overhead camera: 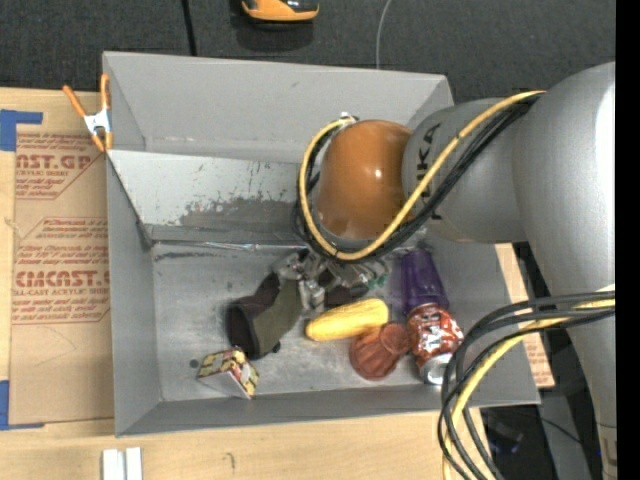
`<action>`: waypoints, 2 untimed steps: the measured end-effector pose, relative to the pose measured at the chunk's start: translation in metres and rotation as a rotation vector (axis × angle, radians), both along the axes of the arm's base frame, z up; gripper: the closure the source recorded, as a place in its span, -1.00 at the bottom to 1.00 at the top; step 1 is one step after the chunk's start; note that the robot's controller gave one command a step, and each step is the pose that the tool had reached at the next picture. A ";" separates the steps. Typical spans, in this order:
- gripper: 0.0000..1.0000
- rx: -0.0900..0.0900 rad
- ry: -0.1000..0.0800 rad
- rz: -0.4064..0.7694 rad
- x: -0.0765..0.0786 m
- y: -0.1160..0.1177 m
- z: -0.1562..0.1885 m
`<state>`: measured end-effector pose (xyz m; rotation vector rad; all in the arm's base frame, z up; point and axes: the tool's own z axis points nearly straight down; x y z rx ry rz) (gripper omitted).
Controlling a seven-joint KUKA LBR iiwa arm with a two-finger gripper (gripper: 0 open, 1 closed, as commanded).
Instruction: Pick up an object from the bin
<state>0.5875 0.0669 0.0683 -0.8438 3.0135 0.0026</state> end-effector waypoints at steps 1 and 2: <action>1.00 0.000 0.001 0.000 0.000 0.000 0.000; 1.00 -0.002 0.008 0.000 -0.001 0.000 0.005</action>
Offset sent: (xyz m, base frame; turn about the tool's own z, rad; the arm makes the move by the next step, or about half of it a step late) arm 0.0001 0.0001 0.0756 0.0000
